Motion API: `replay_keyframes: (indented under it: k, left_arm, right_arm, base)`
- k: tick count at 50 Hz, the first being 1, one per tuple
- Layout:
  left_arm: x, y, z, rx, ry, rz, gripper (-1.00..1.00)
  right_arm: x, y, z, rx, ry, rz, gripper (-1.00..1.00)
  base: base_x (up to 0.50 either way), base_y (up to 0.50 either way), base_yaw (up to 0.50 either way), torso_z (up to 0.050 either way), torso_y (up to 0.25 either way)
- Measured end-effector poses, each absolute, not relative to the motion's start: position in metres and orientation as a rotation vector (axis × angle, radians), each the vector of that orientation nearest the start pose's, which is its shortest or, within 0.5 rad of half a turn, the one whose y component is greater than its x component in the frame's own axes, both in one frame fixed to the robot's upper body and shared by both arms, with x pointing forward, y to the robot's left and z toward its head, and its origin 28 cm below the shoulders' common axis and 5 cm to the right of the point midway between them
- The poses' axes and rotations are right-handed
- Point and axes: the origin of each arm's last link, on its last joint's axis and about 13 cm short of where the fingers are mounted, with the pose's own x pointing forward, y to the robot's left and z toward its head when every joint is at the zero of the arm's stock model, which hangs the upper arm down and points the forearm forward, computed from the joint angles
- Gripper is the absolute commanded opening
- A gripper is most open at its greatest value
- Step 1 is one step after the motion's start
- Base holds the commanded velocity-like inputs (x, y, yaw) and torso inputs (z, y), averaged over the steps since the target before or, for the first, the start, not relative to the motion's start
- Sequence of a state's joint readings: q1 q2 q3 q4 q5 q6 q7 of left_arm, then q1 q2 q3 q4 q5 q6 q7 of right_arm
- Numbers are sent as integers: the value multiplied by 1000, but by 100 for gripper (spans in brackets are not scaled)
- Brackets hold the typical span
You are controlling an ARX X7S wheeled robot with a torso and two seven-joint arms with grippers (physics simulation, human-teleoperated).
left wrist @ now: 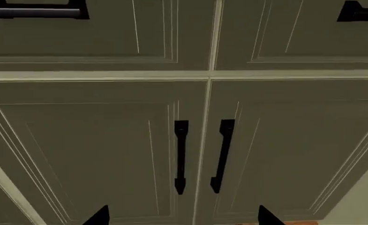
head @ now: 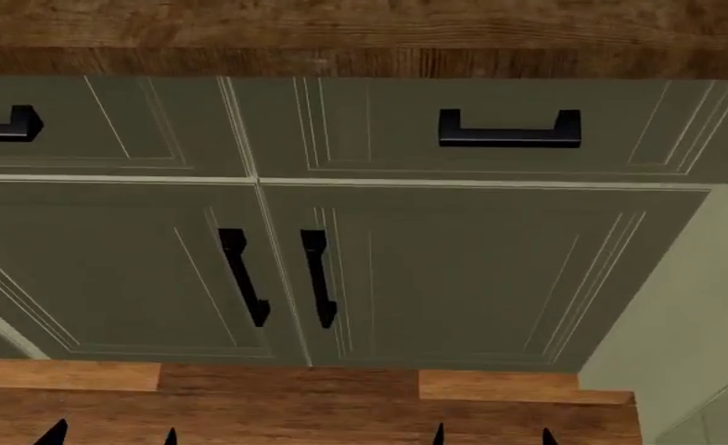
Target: Open the right drawer.
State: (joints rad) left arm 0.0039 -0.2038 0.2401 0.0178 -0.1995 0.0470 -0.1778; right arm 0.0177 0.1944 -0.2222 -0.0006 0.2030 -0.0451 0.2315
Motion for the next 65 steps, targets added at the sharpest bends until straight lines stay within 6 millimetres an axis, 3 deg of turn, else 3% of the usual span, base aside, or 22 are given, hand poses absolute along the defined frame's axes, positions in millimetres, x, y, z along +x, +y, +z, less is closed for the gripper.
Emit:
replay_keyframes:
  k: [65]
  left_arm:
    - [204, 205, 14, -21, -11, -66, 100]
  right_arm:
    - [209, -99, 16, 27, -31, -6, 100]
  base:
    - [105, 0, 0, 0, 0]
